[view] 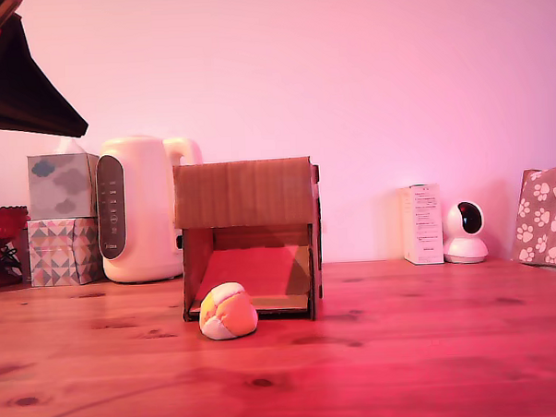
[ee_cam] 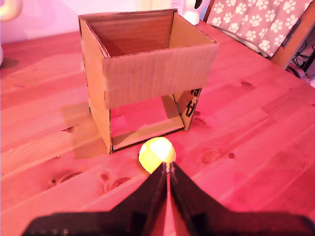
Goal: Drop the footbag into the cardboard dice tower
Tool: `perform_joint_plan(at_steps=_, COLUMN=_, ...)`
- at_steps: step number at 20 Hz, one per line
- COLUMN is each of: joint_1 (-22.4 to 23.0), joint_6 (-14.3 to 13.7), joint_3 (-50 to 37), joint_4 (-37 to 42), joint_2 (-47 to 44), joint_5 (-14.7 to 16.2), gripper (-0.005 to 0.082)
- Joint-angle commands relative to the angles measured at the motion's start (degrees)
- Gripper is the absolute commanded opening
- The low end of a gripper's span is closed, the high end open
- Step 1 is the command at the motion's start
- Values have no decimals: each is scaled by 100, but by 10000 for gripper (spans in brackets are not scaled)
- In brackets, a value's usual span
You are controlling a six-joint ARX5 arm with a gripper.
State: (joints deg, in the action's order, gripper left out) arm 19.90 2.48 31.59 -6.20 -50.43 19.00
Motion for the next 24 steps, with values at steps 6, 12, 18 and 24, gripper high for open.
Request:
perform_joint_plan(at_steps=6, joint_1=24, joint_6=9, joint_3=-72, joint_4=66, joint_2=-17, joint_5=2, gripper=-21)
perform_joint_plan(at_steps=12, joint_1=46, joint_6=7, joint_3=-74, joint_4=621, joint_2=-44, joint_5=37, gripper=-21)
perform_joint_plan(at_steps=18, joint_1=555, joint_6=7, joint_3=-140, joint_4=1648, joint_2=-780, joint_5=68, gripper=-21)
perform_joint_plan(at_steps=24, joint_1=1056, joint_6=103, joint_3=-409, joint_4=3244, joint_2=-1812, joint_5=-367, gripper=-21)
